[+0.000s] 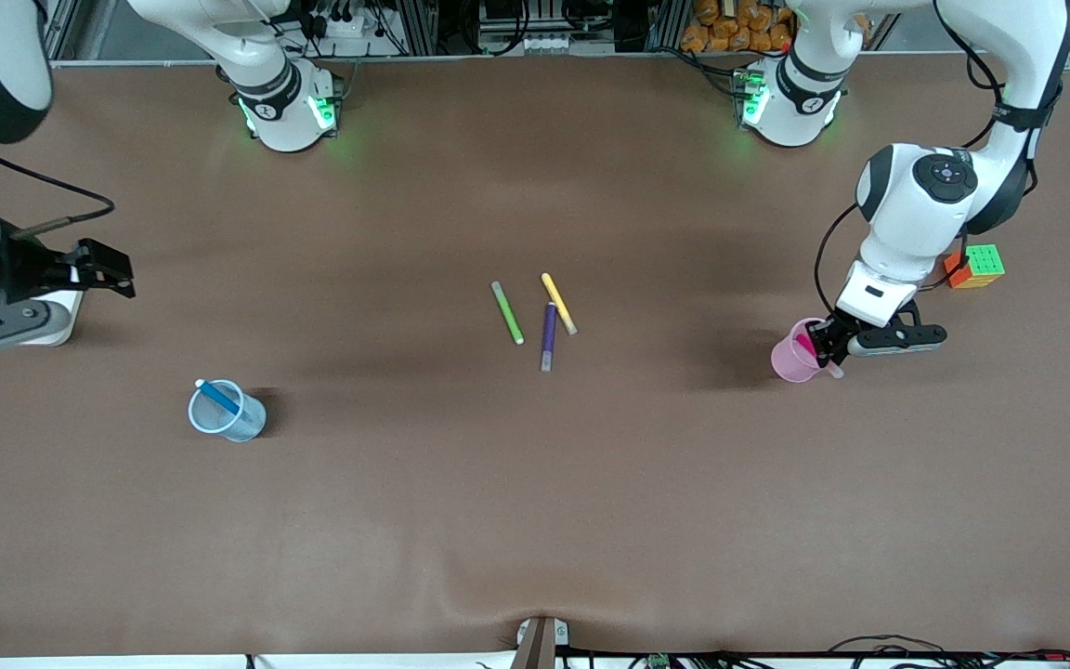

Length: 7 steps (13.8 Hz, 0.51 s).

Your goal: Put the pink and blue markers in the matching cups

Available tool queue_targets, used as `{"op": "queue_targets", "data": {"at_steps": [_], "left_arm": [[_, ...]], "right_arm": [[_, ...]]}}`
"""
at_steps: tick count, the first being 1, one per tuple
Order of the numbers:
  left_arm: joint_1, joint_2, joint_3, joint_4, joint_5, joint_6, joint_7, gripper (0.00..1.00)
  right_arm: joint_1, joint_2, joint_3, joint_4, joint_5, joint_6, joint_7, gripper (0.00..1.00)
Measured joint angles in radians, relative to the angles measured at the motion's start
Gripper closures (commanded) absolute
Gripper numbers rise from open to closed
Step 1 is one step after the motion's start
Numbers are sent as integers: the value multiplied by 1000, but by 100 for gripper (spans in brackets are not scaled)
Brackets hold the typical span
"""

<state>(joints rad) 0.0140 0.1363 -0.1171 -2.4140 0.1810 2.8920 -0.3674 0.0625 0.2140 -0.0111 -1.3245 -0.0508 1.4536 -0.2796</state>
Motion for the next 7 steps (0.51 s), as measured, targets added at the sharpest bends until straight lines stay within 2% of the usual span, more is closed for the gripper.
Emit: {"op": "queue_targets", "data": {"at_steps": [2,4,5,7], "left_arm": [[0,0,0,1,0,3,8,0],[2,-1,0,16,0,-17,15,0],[3,-3,0,40,0,-67,16,0],[3,-11,-4,139,0,-259,20,0]], "right_arm": [[-15,-23,1,0,23,-9,68,0],[-37,-41,1,-2,92,-58,187,0],[-49,-45,1,-4,111,-76,212,0],[-64,-46,1,-9,120,-87,225,0]]}}
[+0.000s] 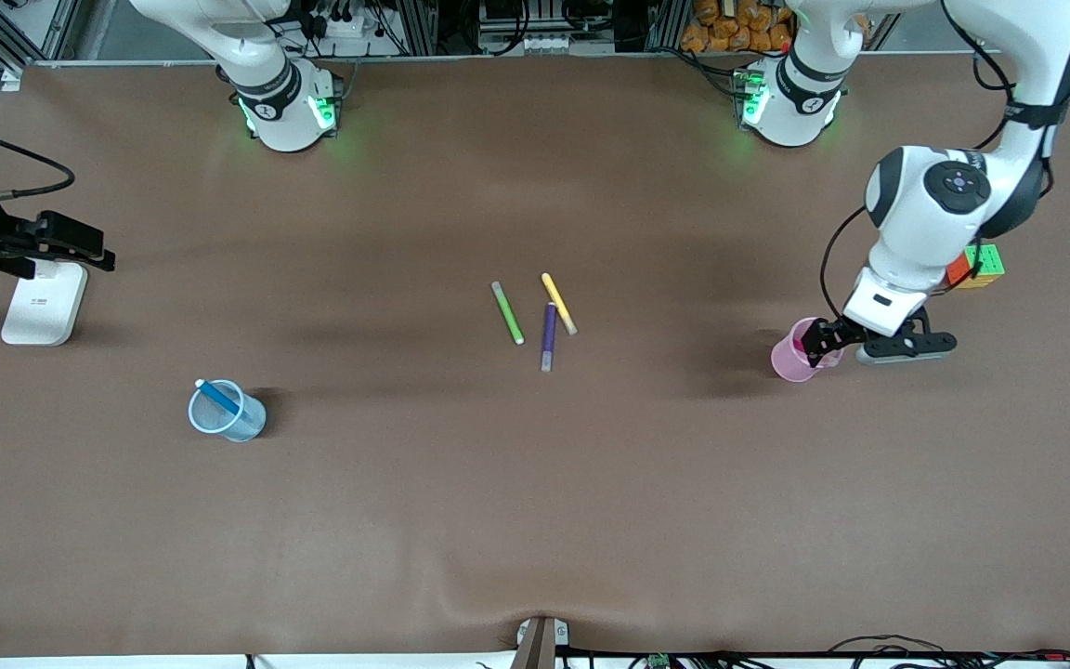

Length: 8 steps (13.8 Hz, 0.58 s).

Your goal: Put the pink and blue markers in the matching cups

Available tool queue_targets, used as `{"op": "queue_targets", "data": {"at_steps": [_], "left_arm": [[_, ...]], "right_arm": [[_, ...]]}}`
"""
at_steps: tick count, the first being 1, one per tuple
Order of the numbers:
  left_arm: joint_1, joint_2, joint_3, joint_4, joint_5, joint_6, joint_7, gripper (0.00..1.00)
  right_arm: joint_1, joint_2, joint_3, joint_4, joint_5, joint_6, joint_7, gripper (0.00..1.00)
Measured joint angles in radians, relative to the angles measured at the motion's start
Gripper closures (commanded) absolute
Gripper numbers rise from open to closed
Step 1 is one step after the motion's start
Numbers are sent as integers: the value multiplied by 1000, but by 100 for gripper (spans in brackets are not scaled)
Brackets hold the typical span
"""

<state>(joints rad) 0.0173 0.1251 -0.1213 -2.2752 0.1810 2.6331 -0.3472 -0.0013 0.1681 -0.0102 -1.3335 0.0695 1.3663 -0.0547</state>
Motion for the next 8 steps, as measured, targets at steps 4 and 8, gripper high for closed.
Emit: {"op": "queue_targets", "data": {"at_steps": [4,8], "left_arm": [[0,-28,-42,235,0,-382,3,0],[0,-35,-70,439,-45,-672,3,0]], "right_arm": [[-2,-2,2,-3,-21,11,6,0],[-2,-27,4,-3,-70,51,6,0]]}}
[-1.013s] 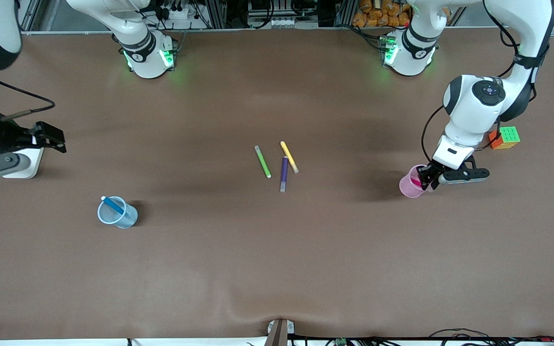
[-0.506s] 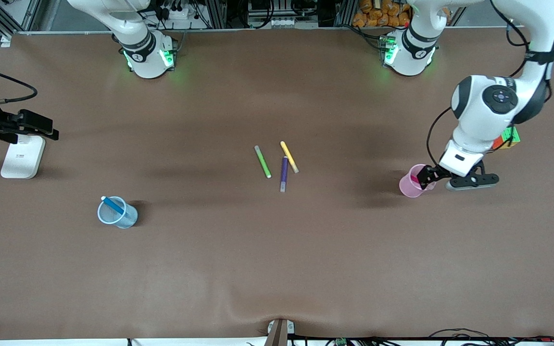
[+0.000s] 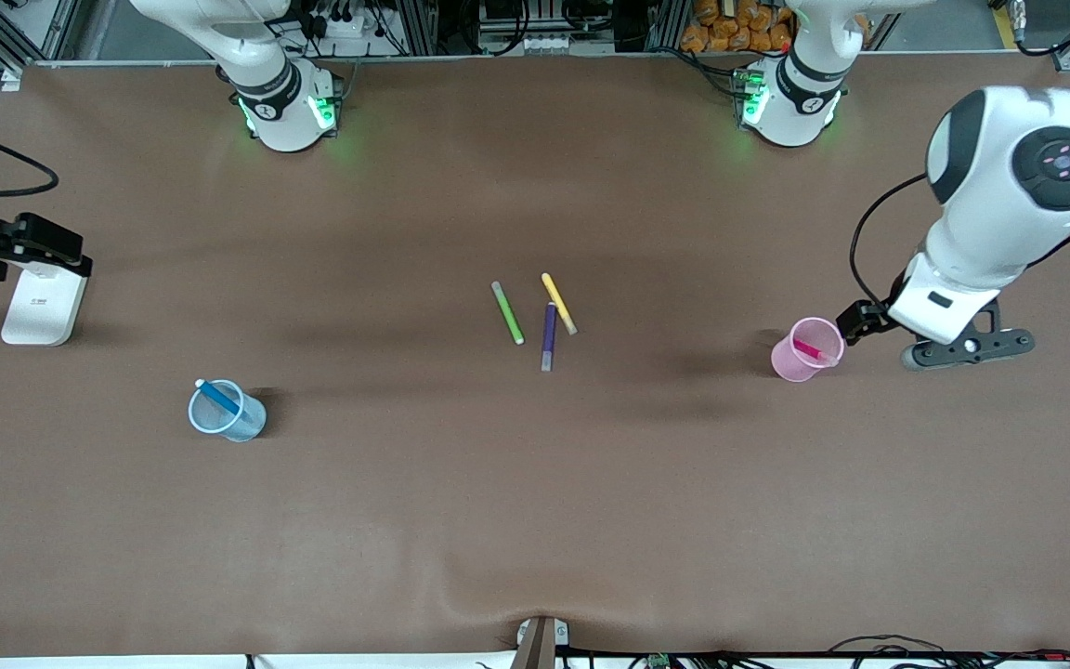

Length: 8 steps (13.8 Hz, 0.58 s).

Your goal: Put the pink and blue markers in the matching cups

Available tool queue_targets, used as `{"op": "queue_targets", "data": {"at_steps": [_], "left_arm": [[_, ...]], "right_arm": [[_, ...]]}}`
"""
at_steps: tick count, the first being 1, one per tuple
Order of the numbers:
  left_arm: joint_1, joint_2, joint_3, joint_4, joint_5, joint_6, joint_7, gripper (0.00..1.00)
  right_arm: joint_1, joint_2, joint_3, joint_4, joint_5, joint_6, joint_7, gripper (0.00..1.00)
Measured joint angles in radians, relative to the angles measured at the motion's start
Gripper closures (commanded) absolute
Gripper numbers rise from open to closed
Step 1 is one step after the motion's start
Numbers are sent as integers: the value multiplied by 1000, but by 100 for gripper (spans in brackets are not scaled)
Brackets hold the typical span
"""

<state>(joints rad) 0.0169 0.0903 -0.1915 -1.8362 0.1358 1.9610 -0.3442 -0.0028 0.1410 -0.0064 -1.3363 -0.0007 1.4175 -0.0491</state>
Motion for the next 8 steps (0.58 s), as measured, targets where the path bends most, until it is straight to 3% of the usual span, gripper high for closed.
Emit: {"op": "queue_targets", "data": {"at_steps": [5,8], "left_arm": [[6,-1,1,189,-25,-231,13,0],[29,-2,5,283,-28,-343,101,0]], "right_arm": [[-3,-65,6,-48,-17,34,0,0],[-35,-114,47,-124,-19,85,0,0]]}}
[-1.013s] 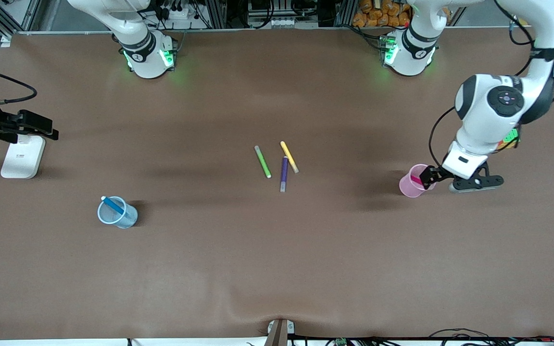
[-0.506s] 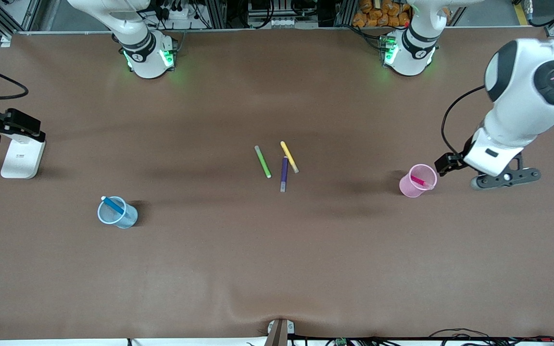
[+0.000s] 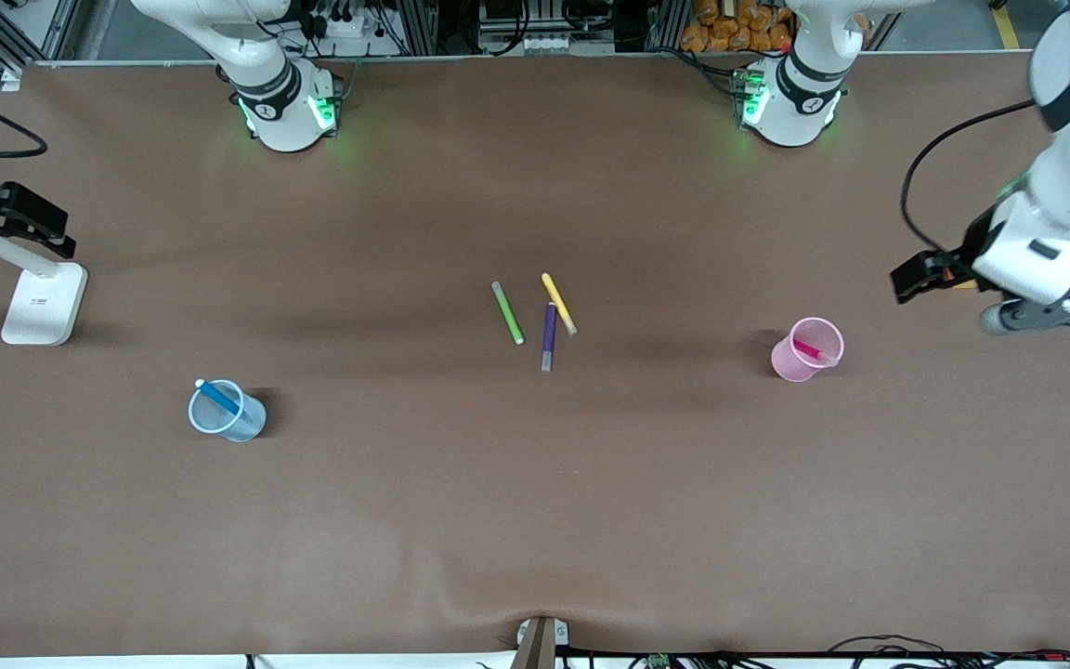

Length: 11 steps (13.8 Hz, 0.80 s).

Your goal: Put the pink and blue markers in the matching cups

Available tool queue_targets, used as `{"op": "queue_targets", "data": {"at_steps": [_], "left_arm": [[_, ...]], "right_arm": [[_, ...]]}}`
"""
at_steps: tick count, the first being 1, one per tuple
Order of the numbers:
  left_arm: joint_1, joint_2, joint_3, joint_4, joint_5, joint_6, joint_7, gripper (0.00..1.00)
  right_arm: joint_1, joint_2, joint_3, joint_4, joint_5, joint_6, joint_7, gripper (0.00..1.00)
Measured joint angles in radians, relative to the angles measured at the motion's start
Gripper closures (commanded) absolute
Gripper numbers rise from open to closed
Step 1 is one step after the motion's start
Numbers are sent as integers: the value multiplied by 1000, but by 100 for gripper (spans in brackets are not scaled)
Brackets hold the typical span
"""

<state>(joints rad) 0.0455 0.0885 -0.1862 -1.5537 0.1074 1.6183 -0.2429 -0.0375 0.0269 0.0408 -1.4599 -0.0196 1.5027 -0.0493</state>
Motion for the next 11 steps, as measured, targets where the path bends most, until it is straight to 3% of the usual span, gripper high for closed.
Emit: {"op": "queue_targets", "data": {"at_steps": [7,11], "left_arm": [[70,-61,8,68,-59,-107,101,0],[-38,-115,173,68,-85,-187,205,0]], "right_arm": [[-3,-26,15,-46,-1,14,0,0],[-3,-26,15,-47,-1,15,0,0]]}}
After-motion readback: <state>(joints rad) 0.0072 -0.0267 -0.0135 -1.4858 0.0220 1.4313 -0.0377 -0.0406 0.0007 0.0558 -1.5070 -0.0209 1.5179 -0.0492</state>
